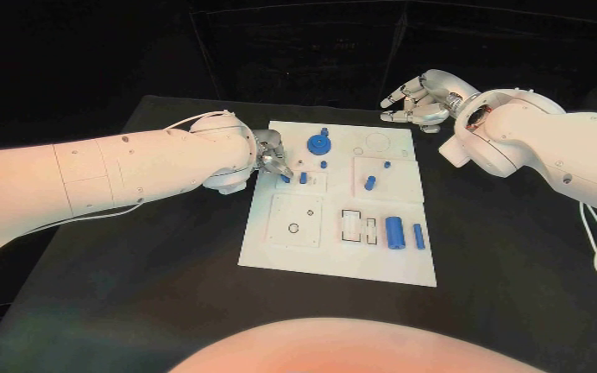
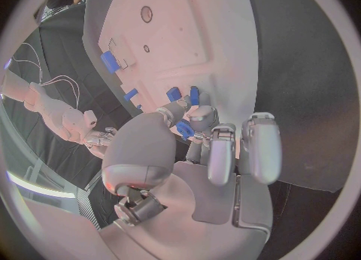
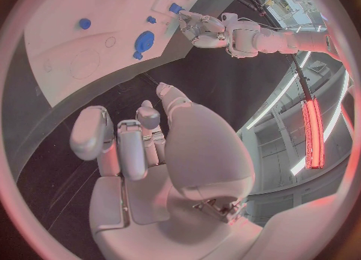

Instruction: Assemble the parts on the task board

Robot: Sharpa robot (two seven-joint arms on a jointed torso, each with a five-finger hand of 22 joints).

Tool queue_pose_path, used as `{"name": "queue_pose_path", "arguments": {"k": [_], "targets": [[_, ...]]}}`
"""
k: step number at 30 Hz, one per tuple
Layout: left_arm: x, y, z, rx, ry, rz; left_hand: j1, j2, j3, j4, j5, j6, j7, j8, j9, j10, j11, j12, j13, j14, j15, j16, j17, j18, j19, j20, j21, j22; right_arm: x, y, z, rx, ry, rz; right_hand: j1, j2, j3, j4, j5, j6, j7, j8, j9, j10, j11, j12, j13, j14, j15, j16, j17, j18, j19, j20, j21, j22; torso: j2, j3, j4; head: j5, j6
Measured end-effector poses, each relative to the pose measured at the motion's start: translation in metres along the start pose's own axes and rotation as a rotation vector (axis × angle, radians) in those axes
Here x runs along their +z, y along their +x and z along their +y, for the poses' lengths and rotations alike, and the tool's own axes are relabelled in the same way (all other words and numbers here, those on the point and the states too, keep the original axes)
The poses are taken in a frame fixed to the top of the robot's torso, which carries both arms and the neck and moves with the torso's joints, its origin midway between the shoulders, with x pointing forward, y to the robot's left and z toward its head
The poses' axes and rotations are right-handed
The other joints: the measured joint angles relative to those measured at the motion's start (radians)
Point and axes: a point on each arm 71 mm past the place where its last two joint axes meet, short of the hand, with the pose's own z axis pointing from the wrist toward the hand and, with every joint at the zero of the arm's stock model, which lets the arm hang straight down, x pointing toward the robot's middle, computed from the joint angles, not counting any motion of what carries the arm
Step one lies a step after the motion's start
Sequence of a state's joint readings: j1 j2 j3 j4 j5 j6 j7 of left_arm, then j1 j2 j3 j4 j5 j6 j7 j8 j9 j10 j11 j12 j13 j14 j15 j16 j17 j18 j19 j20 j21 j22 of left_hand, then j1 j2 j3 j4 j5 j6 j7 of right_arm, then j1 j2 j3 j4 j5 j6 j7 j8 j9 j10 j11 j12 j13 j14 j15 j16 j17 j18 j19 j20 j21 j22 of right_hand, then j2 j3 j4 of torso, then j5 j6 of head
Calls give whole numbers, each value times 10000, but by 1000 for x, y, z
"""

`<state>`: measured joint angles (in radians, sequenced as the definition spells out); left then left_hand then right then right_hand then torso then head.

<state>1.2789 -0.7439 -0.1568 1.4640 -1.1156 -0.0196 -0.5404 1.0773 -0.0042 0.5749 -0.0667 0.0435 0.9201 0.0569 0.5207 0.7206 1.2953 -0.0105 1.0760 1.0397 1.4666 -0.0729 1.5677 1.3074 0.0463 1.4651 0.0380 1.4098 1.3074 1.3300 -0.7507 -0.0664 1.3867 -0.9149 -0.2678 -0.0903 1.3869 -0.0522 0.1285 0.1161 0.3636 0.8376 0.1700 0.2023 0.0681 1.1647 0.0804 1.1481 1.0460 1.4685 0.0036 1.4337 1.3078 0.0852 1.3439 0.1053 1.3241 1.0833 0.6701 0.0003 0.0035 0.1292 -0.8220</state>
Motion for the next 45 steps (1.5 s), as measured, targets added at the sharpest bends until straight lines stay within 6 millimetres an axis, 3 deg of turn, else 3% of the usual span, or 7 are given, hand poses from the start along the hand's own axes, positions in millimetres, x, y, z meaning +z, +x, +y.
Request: {"name": "queue_pose_path", "arguments": {"k": [4,8,16,32,36,40,45], "targets": [[0,0,0,16,-15,20,-272,-186,162,-160,0,56,-55,112,77,46,-45,0,0,2,-2,0,0,0,0,0,0,0,0,0,0,-5,-3,2,0,0,0,0,0,0,0,0,0,0,0,0,0,0,0,0,0,1,0,0,0,0,0,0,0,1,2],[1,0,0,30,-53,27,-442,-331,-125,35,31,94,-93,191,129,77,-76,0,1,3,-3,0,0,0,29,-28,0,0,0,0,0,-7,-7,5,0,0,0,0,0,0,0,0,0,0,0,0,0,0,0,0,-1,1,0,0,0,1,0,0,-1,1,2],[4,1,0,77,-125,95,-789,-416,-666,409,37,164,-164,337,140,95,-97,77,66,-34,-39,0,0,-1,-8,-65,0,0,0,0,0,-11,-10,5,0,0,0,0,0,0,0,0,0,0,0,0,1,0,0,0,-1,0,0,0,0,1,1,0,-6,-17,-10],[8,0,0,121,-233,148,-986,-467,-1304,690,37,164,-164,468,176,92,-94,120,104,3,-74,0,0,0,24,-96,0,0,0,1,1,-13,-20,6,0,0,0,0,0,0,0,0,0,0,0,0,1,0,0,0,-3,0,0,0,0,1,1,2,-13,-71,-12],[9,-1,1,109,-273,130,-1187,-543,-1678,865,37,164,-164,528,184,92,-94,120,103,3,-75,0,0,-1,24,-96,0,0,0,1,1,-14,-20,4,0,0,0,0,0,0,0,0,0,0,0,0,1,0,0,0,-3,0,0,0,0,1,1,2,-4,-74,-3],[9,-2,3,64,-306,92,-1523,-794,-2324,1162,37,164,-164,560,184,92,-94,120,103,3,-74,0,0,-1,24,-96,0,0,0,1,0,-15,-18,1,0,0,0,0,0,0,0,0,0,0,0,0,-5,0,0,0,-4,1,0,0,0,-18,1,0,-3,-75,7],[7,-3,7,-113,-272,-74,-1698,-851,-3052,1508,37,163,-163,575,182,55,-130,160,90,3,-74,0,0,-1,24,-96,0,0,0,1,0,-15,-14,0,0,0,0,0,0,0,0,0,0,0,0,0,-9,0,0,0,-4,0,0,0,0,-18,1,-5,-3,-91,12]]}}
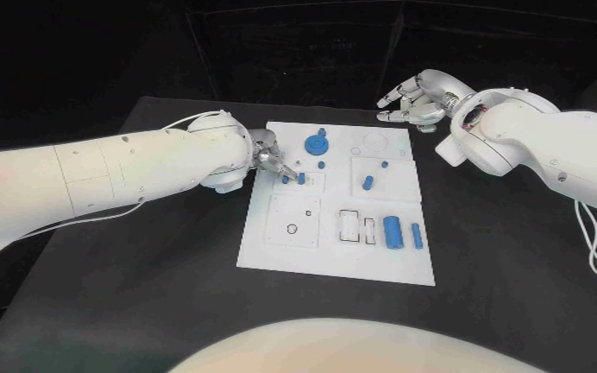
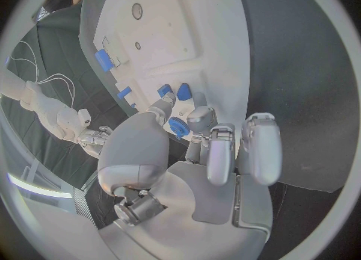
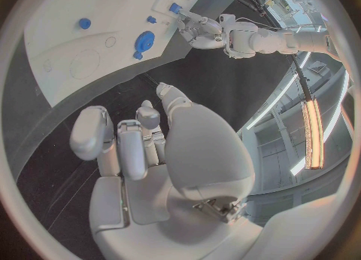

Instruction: Assemble the parts on the task board

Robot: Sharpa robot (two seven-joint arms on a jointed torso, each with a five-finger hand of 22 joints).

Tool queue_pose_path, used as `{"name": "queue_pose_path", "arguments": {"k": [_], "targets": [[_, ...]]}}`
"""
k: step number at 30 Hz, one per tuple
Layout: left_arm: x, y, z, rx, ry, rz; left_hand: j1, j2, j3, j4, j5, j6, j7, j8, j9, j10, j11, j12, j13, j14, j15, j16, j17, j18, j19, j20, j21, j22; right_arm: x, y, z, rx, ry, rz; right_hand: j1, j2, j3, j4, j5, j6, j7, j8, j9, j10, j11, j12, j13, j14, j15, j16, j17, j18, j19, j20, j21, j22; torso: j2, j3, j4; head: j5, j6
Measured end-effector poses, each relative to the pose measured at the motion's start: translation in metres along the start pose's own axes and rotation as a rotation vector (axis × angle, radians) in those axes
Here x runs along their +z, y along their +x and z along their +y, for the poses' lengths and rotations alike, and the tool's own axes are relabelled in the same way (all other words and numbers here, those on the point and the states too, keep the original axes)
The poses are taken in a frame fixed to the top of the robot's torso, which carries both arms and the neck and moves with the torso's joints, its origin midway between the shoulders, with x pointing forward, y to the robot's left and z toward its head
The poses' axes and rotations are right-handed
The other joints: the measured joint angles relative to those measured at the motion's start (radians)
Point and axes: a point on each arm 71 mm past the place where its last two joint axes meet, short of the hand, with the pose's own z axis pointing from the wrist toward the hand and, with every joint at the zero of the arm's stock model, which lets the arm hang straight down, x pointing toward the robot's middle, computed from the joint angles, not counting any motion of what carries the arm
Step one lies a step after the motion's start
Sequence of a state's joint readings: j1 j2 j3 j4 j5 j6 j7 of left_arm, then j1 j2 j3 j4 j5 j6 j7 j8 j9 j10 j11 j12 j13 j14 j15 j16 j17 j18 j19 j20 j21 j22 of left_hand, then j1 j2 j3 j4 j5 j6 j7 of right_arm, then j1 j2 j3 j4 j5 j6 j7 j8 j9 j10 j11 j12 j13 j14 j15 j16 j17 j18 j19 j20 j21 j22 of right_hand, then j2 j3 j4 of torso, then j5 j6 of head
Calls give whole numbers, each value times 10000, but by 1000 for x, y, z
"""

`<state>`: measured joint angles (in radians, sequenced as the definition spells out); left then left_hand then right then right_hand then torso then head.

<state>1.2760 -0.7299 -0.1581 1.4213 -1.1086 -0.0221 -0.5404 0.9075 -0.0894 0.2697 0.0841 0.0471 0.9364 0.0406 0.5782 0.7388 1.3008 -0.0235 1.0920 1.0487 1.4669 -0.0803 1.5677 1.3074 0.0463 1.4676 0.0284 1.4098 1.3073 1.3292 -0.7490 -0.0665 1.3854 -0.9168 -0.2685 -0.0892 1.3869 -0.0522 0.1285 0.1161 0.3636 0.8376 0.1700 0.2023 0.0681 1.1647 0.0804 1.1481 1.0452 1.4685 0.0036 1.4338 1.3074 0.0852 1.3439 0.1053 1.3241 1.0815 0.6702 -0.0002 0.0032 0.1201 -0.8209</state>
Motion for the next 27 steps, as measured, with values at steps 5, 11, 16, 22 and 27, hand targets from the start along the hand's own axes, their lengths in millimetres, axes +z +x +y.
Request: {"name": "queue_pose_path", "arguments": {"k": [5,11,16,22,27], "targets": [[-3,-3,2,-538,223,-328,161,161,-632,287,0,-194,44,39,-70,-551,-10,-760,-832,0,0,0,0,0,0,0,-156,0,0,1,-1,8,20,10,0,0,0,0,0,0,0,0,0,0,0,0,0,0,0,0,0,0,0,0,0,0,-1,-4,0,-48,-2],[-4,-8,6,-1982,863,-648,1091,693,-946,293,0,-1225,502,-549,-431,-2209,395,-2589,-2550,-10,270,-151,0,312,-750,159,-1922,-1065,0,1,-2,13,34,18,0,0,0,0,0,0,0,0,0,-38,38,0,-32,0,0,0,0,0,0,0,-38,-58,-4,3,6,-64,-2],[-4,-11,4,-2951,1566,-660,1944,995,-1100,81,0,-1840,944,-990,-911,-3020,787,-2878,-2842,-2,610,-1027,0,661,-1628,510,-3539,-2528,-1,1,-3,14,47,17,0,0,0,0,0,0,0,0,0,-38,38,0,-31,0,0,0,-1,0,0,0,-38,-57,-4,6,6,-81,8],[-3,-12,-13,-3147,2943,-688,3217,1211,-775,-480,-1,-2173,1206,-1356,-1435,-4282,1065,-3812,-3529,-803,900,-2982,-40,1192,-3255,770,-6291,-4968,-1,1,-3,14,52,10,0,0,0,0,0,-36,36,0,-11,-38,38,0,-31,0,0,0,-1,0,0,0,-38,-78,-4,11,5,-120,42],[0,-12,-35,-2168,4299,-994,3969,801,-664,-861,-1,-2092,1301,-1992,-2446,-4509,1185,-4929,-4804,-1528,1023,-4149,-909,1242,-3532,936,-7257,-5726,-1,1,-3,14,50,5,0,0,0,0,0,-37,36,0,-11,-38,38,0,-30,0,0,0,-1,0,0,0,-38,-78,-4,9,3,-192,93]]}}
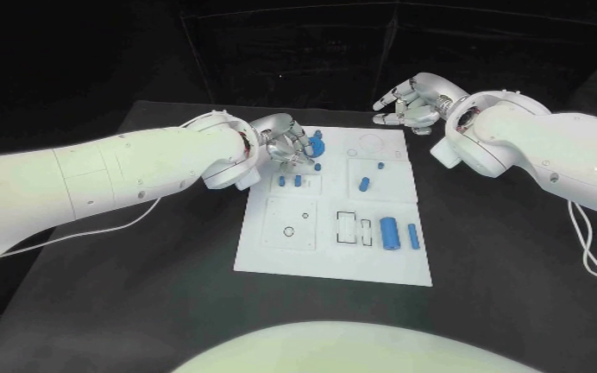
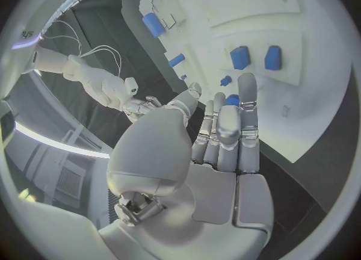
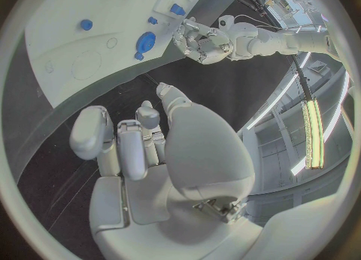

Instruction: Assemble the parts on the task board

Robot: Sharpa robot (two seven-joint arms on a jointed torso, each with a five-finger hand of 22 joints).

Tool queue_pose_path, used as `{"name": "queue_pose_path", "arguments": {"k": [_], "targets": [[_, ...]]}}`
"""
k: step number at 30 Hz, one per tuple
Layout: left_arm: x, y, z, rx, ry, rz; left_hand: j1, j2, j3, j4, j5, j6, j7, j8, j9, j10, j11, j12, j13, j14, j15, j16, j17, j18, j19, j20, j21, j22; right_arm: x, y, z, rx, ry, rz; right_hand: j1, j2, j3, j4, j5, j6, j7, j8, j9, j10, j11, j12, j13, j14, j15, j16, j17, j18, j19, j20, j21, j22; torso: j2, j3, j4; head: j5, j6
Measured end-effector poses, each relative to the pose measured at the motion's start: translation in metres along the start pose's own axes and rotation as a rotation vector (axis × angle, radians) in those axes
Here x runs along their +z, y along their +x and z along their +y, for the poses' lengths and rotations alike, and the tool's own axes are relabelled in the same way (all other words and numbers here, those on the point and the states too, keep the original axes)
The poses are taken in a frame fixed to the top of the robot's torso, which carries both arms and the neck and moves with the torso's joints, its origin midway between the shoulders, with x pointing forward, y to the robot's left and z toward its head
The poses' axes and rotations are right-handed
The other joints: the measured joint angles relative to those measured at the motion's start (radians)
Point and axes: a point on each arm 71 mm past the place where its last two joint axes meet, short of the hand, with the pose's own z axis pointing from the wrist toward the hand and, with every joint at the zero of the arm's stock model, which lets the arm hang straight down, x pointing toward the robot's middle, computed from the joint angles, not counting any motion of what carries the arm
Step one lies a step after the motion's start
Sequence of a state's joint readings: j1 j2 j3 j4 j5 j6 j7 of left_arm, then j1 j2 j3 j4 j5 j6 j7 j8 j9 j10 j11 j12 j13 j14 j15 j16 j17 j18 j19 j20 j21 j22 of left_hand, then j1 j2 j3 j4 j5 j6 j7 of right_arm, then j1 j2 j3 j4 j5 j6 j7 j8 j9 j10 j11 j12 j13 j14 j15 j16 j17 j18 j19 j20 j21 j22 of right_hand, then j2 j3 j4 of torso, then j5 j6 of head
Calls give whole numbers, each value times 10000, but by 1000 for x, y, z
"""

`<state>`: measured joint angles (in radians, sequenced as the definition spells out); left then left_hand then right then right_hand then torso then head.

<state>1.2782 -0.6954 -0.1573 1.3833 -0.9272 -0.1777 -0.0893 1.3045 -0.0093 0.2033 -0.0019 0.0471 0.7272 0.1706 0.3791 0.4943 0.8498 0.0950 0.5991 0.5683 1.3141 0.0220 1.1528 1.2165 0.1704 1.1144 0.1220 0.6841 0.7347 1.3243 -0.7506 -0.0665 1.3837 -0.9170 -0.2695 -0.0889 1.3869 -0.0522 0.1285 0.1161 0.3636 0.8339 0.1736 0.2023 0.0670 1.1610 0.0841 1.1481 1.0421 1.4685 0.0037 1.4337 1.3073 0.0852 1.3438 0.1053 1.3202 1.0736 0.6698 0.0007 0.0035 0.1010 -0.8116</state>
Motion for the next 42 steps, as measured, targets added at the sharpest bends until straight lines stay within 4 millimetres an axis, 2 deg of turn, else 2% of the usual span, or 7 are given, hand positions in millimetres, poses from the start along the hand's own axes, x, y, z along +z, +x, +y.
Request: {"name": "queue_pose_path", "arguments": {"k": [7,12,16,22,29,31,42], "targets": [[15,3,-12,1756,935,-74,391,-263,-3,-196,0,391,-93,-647,-999,-50,50,-939,-1175,221,-30,-162,-597,0,586,-3,-3,-104,0,0,0,1,-15,-3,0,0,0,0,0,0,0,0,0,0,0,0,7,0,0,0,0,-1,0,0,0,1,2,2,-20,-47,76],[23,6,-17,3102,1237,-105,325,-489,-343,-186,0,597,-300,-1009,-1536,-336,-22,-1503,-1828,1119,-165,1051,192,-1,1705,-124,1500,1187,1,1,1,4,-36,11,0,0,0,0,0,0,0,0,1,0,0,0,20,0,0,0,0,-1,0,0,0,9,12,2,-26,-88,117],[28,9,-18,3972,1331,-68,379,-542,-487,-176,0,853,-370,-1270,-1886,-249,-108,-1774,-2251,1459,-377,1546,495,-163,2194,-345,2157,1744,1,1,2,5,-49,19,0,0,0,0,0,0,0,0,1,0,0,0,19,0,0,0,5,-1,0,0,0,9,18,0,-26,-108,129],[33,16,-20,5014,1264,126,604,-400,-404,-258,0,1409,-504,-1476,-2277,82,-194,-2171,-2822,1507,-478,1679,510,-162,2479,-556,2357,1971,1,2,3,8,-71,35,0,0,0,0,0,0,0,0,1,0,0,0,19,0,0,0,7,0,0,0,0,8,18,-4,-26,-114,138],[39,20,-21,5726,1078,234,709,-294,-150,-313,0,1773,-581,-1650,-2589,458,-237,-2445,-3275,1510,-542,1747,457,-163,2657,-595,2572,2175,1,3,4,10,-90,49,0,0,0,0,0,0,0,0,2,0,0,0,19,0,0,0,6,-1,0,0,0,8,18,-4,-32,-114,139],[40,21,-22,5829,1049,242,795,-208,-6,-321,-1,1888,-580,-1681,-2651,559,-243,-2534,-3383,1510,-542,1823,457,-316,2726,-592,2657,2239,2,3,4,11,-96,53,0,0,0,0,0,0,0,0,2,0,-1,0,19,0,0,0,6,0,0,0,0,8,18,-5,-33,-127,135],[45,26,-24,6135,952,328,821,-182,1001,-356,-1,2367,-557,-1946,-3037,1322,-268,-3060,-4065,1510,-541,1919,401,-314,2980,-595,2974,2601,2,4,5,14,-127,76,0,0,30,30,39,0,0,0,2,0,0,0,26,0,0,0,5,0,0,0,0,18,16,-2,-31,-180,128]]}}
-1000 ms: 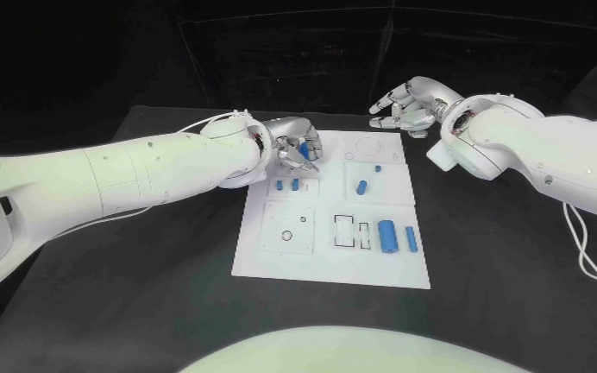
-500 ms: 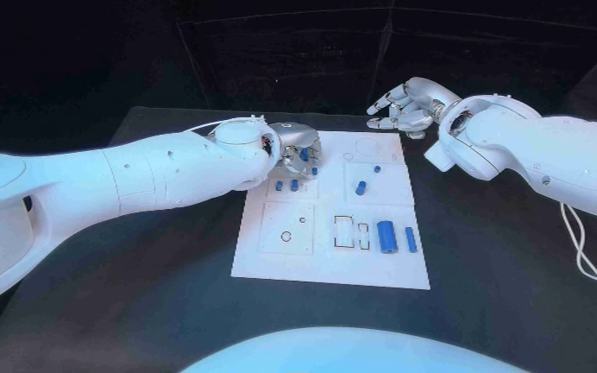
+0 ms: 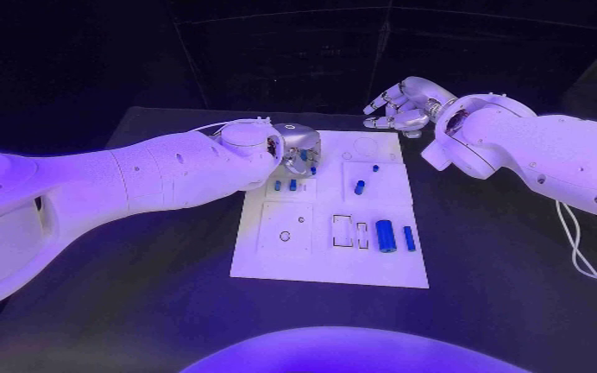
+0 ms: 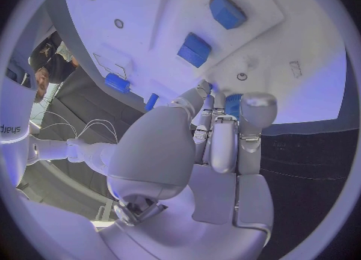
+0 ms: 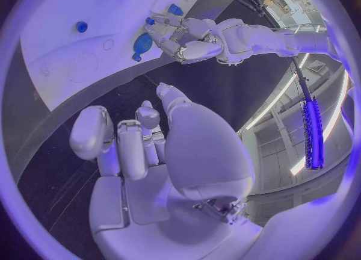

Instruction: Assemble the parts on the task board

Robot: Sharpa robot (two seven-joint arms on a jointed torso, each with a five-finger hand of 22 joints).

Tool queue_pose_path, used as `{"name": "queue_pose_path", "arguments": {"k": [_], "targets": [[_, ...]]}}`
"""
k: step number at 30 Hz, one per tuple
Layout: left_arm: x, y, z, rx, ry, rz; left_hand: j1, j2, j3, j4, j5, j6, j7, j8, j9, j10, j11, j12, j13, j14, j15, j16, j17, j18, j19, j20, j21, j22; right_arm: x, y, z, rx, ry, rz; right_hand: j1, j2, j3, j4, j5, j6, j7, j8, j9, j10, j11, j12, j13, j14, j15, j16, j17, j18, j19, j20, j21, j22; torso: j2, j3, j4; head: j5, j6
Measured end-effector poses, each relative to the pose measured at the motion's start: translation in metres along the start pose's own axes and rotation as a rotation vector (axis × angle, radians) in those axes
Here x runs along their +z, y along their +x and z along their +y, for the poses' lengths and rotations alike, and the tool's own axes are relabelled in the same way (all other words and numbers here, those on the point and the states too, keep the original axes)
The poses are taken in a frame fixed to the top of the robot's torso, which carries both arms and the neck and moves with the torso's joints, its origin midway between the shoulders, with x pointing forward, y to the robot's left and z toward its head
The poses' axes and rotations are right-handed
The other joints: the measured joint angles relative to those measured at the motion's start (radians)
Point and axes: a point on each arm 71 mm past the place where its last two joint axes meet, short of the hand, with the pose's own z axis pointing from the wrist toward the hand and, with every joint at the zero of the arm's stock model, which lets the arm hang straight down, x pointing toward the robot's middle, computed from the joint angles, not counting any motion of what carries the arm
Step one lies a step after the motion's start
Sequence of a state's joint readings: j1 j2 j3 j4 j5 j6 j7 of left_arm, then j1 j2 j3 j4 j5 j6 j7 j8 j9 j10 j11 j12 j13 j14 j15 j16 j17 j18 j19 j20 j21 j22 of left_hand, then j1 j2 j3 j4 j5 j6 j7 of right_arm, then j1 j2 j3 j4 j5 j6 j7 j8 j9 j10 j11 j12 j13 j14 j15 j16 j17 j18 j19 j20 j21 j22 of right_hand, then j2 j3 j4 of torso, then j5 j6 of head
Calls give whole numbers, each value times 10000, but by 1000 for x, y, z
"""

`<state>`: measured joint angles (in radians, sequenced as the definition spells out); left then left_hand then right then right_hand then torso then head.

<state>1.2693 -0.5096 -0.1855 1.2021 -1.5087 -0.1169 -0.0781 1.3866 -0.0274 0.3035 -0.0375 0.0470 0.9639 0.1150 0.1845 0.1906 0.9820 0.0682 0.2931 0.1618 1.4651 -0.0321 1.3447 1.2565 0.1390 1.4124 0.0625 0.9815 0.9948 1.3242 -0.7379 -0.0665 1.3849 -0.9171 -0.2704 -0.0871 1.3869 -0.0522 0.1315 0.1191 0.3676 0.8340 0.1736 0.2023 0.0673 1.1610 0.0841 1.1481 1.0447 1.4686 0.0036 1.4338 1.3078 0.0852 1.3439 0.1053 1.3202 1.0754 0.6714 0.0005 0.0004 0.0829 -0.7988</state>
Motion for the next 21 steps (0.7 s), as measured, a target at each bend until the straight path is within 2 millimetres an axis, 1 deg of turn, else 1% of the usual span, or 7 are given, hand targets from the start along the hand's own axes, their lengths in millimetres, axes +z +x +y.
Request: {"name": "queue_pose_path", "arguments": {"k": [2,4,9,11,17,19,21], "targets": [[1,1,-1,21,-18,31,-60,-60,122,-12,0,46,-26,-17,-54,8,12,-69,-89,0,0,0,-25,0,0,0,0,10,0,0,0,0,-1,0,0,0,0,0,0,0,0,0,0,0,0,0,0,0,0,0,0,-1,0,0,0,0,-2,0,6,-9,0],[2,1,-1,44,-45,62,-102,-102,269,-19,0,83,11,-89,-113,111,0,-142,-171,0,0,0,-51,0,35,35,0,12,0,0,0,0,-5,4,0,0,0,0,0,0,0,0,0,0,0,0,0,0,0,0,0,0,0,0,0,0,-4,0,10,-12,1],[4,0,-3,84,-80,93,-181,-181,397,-33,0,84,11,-168,-187,137,-3,-206,-252,0,1,0,-83,0,35,35,0,28,1,1,1,2,-21,16,0,0,0,0,0,0,0,0,1,0,0,0,-1,0,0,0,-1,-1,0,0,0,-1,-6,1,10,-16,7],[5,0,-4,100,-78,111,-179,-179,421,-41,0,84,11,-169,-212,171,31,-221,-297,0,1,-1,-96,0,35,35,0,28,1,1,1,2,-24,19,0,0,0,0,0,0,0,0,1,0,0,0,-1,0,0,0,-1,-1,0,0,0,-1,-6,1,10,-23,8],[6,0,-6,120,-84,142,-316,-315,488,-53,0,84,11,-296,-302,207,-4,-338,-396,0,1,-1,-159,0,68,2,62,94,1,1,2,3,-31,24,0,0,-1,0,0,0,0,0,1,0,0,0,-2,0,0,0,-1,1,0,0,0,-1,-6,-1,17,-39,-20],[7,0,-5,122,-120,146,-405,-405,516,-82,0,40,12,-382,-344,207,-4,-377,-435,0,1,-2,-191,1,68,2,61,113,1,1,2,3,-33,27,0,0,-1,0,0,0,0,0,1,0,0,0,-2,0,0,0,-1,0,0,0,0,-1,-6,-1,22,-40,-23],[7,0,-5,122,-153,149,-429,-429,516,-81,0,-12,26,-401,-374,207,-4,-380,-453,-1,1,-6,-216,1,104,38,61,114,1,1,2,3,-33,27,0,0,-1,0,0,0,0,0,1,0,0,0,-2,0,0,0,-2,0,0,0,0,-1,-6,-1,24,-40,-27]]}}
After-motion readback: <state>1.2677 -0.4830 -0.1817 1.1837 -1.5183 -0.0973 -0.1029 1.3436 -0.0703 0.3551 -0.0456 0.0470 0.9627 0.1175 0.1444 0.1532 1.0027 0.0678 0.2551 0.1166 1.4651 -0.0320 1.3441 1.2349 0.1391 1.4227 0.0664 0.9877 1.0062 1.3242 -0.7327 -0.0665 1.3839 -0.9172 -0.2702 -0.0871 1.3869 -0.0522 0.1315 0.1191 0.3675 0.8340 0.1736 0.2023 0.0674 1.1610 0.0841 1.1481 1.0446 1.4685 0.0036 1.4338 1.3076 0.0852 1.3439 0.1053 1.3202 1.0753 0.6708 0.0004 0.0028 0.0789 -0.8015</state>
